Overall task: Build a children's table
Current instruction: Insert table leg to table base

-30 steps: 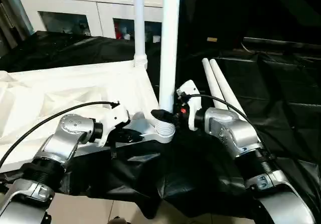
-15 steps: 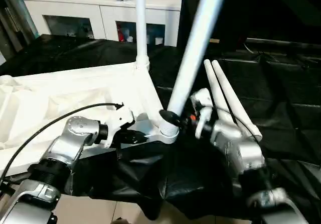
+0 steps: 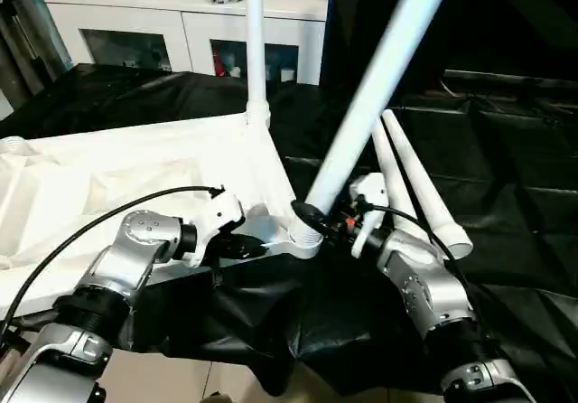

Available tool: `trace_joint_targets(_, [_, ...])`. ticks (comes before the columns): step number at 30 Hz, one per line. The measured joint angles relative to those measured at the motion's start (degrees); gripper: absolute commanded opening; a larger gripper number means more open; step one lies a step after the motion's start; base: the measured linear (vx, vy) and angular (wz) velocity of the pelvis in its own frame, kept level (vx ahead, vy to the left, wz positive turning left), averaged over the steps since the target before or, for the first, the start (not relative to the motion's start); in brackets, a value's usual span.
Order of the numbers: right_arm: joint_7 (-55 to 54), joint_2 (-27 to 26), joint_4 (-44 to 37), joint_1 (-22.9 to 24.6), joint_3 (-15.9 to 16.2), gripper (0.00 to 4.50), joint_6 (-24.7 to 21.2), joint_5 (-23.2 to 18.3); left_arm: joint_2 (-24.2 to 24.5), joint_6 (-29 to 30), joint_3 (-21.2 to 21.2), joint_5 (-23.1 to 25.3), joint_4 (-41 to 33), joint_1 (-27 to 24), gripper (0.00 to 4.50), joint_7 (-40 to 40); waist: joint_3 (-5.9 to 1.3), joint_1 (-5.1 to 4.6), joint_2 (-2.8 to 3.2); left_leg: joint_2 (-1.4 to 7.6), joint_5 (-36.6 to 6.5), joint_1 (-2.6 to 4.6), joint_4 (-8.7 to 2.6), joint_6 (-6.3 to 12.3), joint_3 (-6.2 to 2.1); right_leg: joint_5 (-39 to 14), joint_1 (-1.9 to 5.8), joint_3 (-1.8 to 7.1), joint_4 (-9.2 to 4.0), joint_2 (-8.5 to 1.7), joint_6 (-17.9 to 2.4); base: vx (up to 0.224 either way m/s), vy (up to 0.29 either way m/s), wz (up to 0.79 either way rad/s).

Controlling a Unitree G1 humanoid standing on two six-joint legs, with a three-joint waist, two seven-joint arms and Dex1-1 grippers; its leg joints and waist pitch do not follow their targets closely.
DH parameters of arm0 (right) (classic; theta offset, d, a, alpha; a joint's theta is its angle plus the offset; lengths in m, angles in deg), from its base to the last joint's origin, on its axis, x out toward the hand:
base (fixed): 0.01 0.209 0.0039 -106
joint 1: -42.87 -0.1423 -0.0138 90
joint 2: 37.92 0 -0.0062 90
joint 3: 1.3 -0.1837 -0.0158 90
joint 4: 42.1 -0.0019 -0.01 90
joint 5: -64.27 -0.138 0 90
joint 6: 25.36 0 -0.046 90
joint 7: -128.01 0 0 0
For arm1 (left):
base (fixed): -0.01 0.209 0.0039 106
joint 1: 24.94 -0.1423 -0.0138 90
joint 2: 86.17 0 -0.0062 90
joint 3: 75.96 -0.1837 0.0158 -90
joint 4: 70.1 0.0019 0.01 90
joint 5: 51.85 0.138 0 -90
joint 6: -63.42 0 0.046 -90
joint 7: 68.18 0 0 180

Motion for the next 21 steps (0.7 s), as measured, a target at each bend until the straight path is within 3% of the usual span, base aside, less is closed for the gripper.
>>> trace_joint_targets(6, [3.4, 1.4, 2.3, -3.6, 2.7, 1.9, -0.3, 3.4, 0.4, 0.0, 0.1, 0.0, -0.5, -0.6, 0.0, 0.1, -0.16, -0.61, -0.27, 0.0, 0.0, 0.01, -0.01, 0.0, -0.05, 0.0, 0.01, -0.03, -0.02, 0.0, 0.0, 0.0, 0.0, 0.0])
trace_joint_targets(12, [8.0, 2.5, 4.8, -5.7, 3.3, 1.9, 0.4, 3.4, 1.0, 0.0, 0.4, -0.1, -1.5, -1.3, 0.0, 1.1, -0.32, -1.04, -0.52, -0.01, 0.0, -0.02, -0.09, 0.01, -0.09, -0.1, 0.01, -0.02, -0.03, 0.0, 0.1, 0.0, 0.0, 0.0])
trace_joint_targets(21, [19.2, 4.8, 7.7, -6.6, 3.7, 1.9, 4.4, 1.8, 2.3, -0.5, -0.2, -0.8, -3.8, -2.5, 0.0, 5.6, -0.31, -0.87, -0.5, 0.0, 0.0, -0.07, -0.23, 0.04, -0.06, -0.3, 0.01, -0.02, -0.01, 0.0, 0.0, 0.0, 0.0, 0.0])
